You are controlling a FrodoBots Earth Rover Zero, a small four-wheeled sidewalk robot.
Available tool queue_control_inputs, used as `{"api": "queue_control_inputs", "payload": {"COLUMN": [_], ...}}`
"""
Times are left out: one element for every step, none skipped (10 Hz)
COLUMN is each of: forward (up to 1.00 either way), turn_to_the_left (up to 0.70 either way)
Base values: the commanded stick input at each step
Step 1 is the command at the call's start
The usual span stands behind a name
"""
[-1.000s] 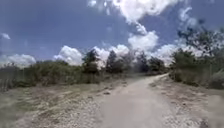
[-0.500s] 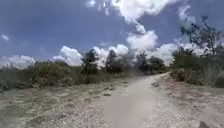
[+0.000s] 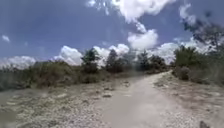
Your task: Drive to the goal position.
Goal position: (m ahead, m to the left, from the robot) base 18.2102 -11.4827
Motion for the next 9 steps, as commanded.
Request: {"api": "queue_control_inputs", "payload": {"forward": [0.45,0.45,0.45,0.45,0.45,0.45,0.45,0.45,0.45], "turn_to_the_left": [0.0,0.0,0.0,-0.27,-0.27,-0.27,-0.27,-0.27,-0.27]}}
